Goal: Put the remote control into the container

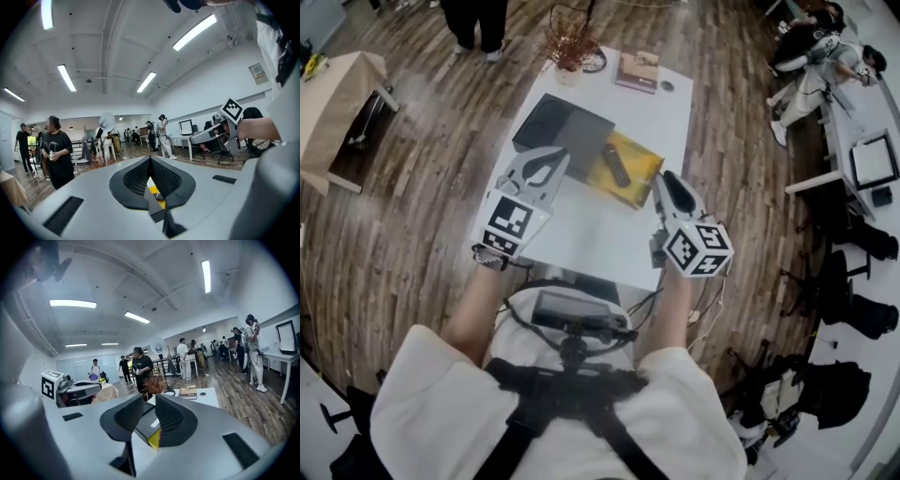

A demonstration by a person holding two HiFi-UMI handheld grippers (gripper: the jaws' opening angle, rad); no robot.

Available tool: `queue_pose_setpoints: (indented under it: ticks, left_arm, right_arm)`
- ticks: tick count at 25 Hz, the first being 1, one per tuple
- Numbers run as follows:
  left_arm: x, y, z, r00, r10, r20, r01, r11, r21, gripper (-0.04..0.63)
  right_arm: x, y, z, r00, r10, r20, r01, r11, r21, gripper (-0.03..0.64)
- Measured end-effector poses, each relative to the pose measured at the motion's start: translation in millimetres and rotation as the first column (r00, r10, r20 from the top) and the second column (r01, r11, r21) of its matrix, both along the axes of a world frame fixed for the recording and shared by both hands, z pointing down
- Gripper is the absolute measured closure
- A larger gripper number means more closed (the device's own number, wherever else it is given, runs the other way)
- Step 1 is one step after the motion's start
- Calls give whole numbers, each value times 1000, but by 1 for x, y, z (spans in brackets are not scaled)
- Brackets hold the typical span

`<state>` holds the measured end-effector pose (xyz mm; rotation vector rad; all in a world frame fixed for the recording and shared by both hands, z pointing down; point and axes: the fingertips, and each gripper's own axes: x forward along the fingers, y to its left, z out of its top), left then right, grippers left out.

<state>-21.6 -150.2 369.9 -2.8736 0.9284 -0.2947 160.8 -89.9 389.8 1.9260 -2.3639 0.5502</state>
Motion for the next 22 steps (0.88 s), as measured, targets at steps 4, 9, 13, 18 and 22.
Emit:
queue_pose_setpoints:
  ticks: [4, 9, 13, 18, 22]
  left_arm:
    - [1, 2, -9, 1000, -1, -11, 1, 1000, 12, 584]
    - [-3, 0, -23, 999, -29, -45, 29, 1000, 9, 583]
    - [-4, -2, -37, 998, -35, -53, 37, 999, 31, 584]
    - [-1, 0, -56, 999, -24, -47, 28, 997, 77, 583]
    - [5, 3, -72, 999, -8, -47, 13, 993, 113, 584]
  right_arm:
    - [-3, 6, -17, 1000, -5, -25, 6, 999, 38, 555]
    - [-4, 13, -44, 999, -2, -45, 7, 995, 95, 591]
    - [-2, 17, -62, 998, 7, -63, 2, 992, 130, 609]
    - [-8, 22, -89, 996, 6, -93, 12, 983, 183, 611]
    - [-14, 26, -110, 995, -8, -99, 30, 973, 228, 611]
